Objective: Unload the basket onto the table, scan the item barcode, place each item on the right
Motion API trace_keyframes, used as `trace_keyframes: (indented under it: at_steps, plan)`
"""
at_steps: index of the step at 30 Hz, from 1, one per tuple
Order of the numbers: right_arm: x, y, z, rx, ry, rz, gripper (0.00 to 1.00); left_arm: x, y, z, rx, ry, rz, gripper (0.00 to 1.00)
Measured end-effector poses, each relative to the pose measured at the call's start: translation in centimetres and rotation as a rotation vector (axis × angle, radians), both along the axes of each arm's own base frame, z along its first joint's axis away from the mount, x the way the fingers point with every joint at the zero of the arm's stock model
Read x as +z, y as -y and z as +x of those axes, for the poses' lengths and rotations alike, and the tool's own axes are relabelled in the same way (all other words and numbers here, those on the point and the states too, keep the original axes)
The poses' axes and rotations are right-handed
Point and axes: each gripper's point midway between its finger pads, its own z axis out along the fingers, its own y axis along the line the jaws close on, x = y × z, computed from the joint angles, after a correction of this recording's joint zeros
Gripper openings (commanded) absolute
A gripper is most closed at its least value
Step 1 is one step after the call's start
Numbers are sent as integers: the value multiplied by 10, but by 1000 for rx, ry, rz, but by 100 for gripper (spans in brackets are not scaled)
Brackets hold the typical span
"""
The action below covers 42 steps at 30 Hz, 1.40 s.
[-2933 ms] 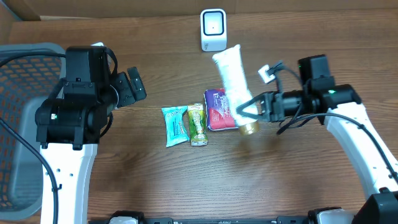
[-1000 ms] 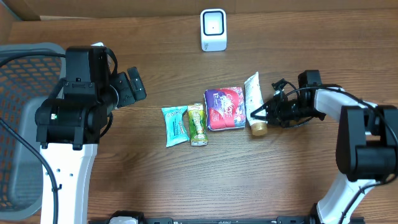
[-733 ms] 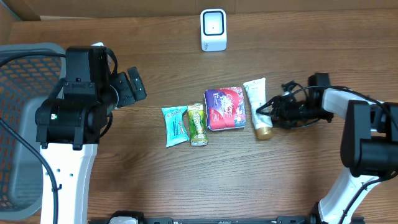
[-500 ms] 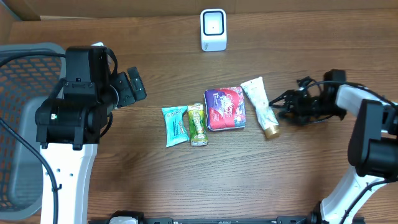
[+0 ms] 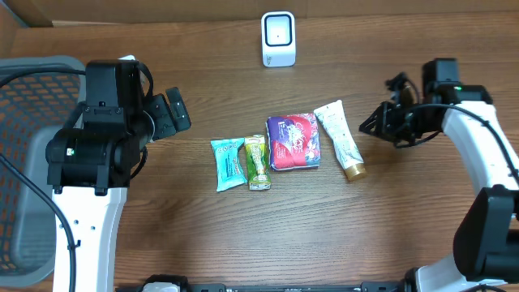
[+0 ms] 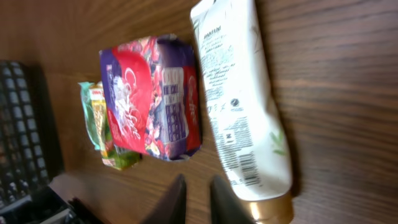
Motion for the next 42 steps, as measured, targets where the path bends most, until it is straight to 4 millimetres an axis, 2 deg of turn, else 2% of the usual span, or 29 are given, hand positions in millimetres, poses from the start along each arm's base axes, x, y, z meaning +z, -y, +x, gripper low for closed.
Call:
trace_keyframes:
  at_steps: [3, 9, 13, 19, 27, 29, 33, 35, 37, 38, 39, 40, 41, 42]
  plan:
    - [-10, -13, -9, 34, -30, -55, 4, 0, 0, 0, 0, 0, 0, 100]
    - [-36, -38, -40, 109, -110, -120, 4, 0, 0, 0, 0, 0, 0, 100]
    - [-50, -44, -54, 131, -146, -158, 4, 0, 0, 0, 0, 0, 0, 100]
    - [-76, -17, -54, -2, -180, -321, 4, 0, 0, 0, 0, 0, 0, 100]
    - [-90, 4, -42, -107, -137, -434, 4, 0, 0, 0, 0, 0, 0, 100]
    - [-91, 15, -34, -157, -113, -487, 4, 0, 0, 0, 0, 0, 0, 100]
    - [-87, 42, -4, -310, -13, -580, 7, 0, 0, 0, 0, 0, 0, 100]
    - [-84, 52, 10, -368, 32, -590, 14, 0, 0, 0, 0, 0, 0, 100]
    - [-76, 66, 32, -457, 107, -577, 18, 0, 0, 0, 0, -1, 0, 100]
    - [-72, 70, 41, -492, 137, -558, 29, 0, 0, 0, 0, 0, 0, 100]
    - [-69, 73, 48, -522, 155, -531, 51, 0, 0, 0, 0, -1, 0, 99]
    - [-67, 75, 53, -537, 163, -507, 62, 0, 0, 0, 0, 0, 0, 99]
    - [-67, 75, 54, -539, 157, -465, 70, 0, 0, 0, 0, 0, 0, 100]
    - [-67, 75, 53, -539, 145, -440, 72, 0, 0, 0, 0, 0, 0, 99]
